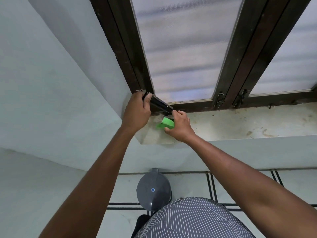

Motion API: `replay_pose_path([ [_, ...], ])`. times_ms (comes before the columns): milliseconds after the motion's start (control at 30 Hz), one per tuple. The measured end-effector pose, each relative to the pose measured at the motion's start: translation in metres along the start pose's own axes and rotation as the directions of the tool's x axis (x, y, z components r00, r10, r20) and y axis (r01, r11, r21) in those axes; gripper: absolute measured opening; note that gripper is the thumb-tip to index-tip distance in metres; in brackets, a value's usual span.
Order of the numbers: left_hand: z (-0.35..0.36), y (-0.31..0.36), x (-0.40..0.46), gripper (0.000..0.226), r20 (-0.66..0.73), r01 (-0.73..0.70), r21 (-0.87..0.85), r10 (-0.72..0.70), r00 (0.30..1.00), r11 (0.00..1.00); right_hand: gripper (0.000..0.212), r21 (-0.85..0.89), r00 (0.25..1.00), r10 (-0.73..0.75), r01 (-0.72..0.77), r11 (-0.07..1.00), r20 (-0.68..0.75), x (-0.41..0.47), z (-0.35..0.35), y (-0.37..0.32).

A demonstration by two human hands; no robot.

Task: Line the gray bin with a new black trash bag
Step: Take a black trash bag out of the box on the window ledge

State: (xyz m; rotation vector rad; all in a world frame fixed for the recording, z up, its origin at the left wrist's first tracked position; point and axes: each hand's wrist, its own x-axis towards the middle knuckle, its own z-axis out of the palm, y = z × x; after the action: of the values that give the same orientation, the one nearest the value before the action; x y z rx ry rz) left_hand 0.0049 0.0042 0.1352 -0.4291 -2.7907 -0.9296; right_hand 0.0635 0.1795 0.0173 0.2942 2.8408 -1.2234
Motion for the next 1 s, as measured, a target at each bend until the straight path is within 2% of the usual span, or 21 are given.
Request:
replay_pose_path([
  [67,0.003,-0.004,0.002,0.039,0.031,0.06,-0.035,-0.059,0.998,0.998,0.103,0.214,0.999,0.0,-0.01,0.977,0.048,-0.002,-0.009,-0.01],
  [133,0.005,-0.007,0.003,0.039,0.08,0.102,-0.043,-0.099,0.992,0.994,0.101,0.42,1.0,-0.011,0.009,0.908,0.004,-0.007,-0.015,-0.017],
  [167,0.006,-0.009,0.003,0.039,0.107,0.111,-0.048,-0.105,0.989,0.993,0.091,0.487,0.999,-0.014,0.026,0.873,-0.029,-0.01,-0.017,-0.019],
  [267,0.01,-0.011,0.006,0.037,0.178,0.145,-0.122,-0.122,0.976,0.982,0.04,0.612,0.992,-0.004,0.08,0.787,-0.124,-0.014,-0.017,-0.025],
  [300,0.011,-0.01,0.007,0.037,0.193,0.181,-0.179,-0.146,0.97,0.967,0.027,0.653,0.991,0.003,0.088,0.753,-0.136,-0.015,-0.017,-0.028],
  [333,0.013,-0.007,0.008,0.037,0.216,0.238,-0.258,-0.184,0.959,0.936,0.023,0.684,0.989,0.022,0.086,0.725,-0.148,-0.015,-0.017,-0.031],
  [433,0.021,0.004,0.006,0.043,0.377,0.456,-0.456,-0.298,0.877,0.764,0.034,0.739,0.981,0.095,0.064,0.671,-0.17,-0.018,-0.02,-0.04],
  [533,0.033,0.009,0.0,0.05,0.522,0.58,-0.557,-0.292,0.801,0.595,0.042,0.8,0.973,0.182,0.003,0.6,-0.14,-0.02,-0.023,-0.045],
  [600,0.038,0.012,-0.003,0.042,0.586,0.656,-0.601,-0.307,0.75,0.457,0.04,0.856,0.955,0.282,-0.07,0.513,-0.091,-0.02,-0.025,-0.044],
  [667,0.04,0.016,-0.004,0.029,0.671,0.748,-0.607,-0.33,0.664,0.271,0.036,0.893,0.932,0.358,-0.109,0.436,-0.061,-0.02,-0.028,-0.042],
  [733,0.042,0.014,-0.004,0.032,0.734,0.799,-0.591,-0.335,0.59,0.111,0.034,0.906,0.917,0.395,-0.115,0.407,-0.061,-0.02,-0.032,-0.04],
  [767,0.042,0.014,-0.005,0.036,0.75,0.807,-0.584,-0.325,0.576,0.084,0.034,0.907,0.914,0.4,-0.118,0.404,-0.06,-0.02,-0.034,-0.039],
  [867,0.045,0.013,-0.006,0.033,0.765,0.808,-0.58,-0.269,0.585,0.104,0.039,0.903,0.906,0.419,-0.128,0.41,-0.062,-0.02,-0.038,-0.033],
  [933,0.044,0.01,-0.006,0.02,0.76,0.812,-0.569,-0.292,0.58,0.13,0.044,0.89,0.89,0.45,-0.14,0.435,-0.08,-0.017,-0.04,-0.025],
  [1000,0.043,0.005,-0.008,0.009,0.739,0.819,-0.533,-0.355,0.572,0.212,0.042,0.881,0.87,0.486,-0.165,0.444,-0.082,-0.016,-0.043,-0.016],
])
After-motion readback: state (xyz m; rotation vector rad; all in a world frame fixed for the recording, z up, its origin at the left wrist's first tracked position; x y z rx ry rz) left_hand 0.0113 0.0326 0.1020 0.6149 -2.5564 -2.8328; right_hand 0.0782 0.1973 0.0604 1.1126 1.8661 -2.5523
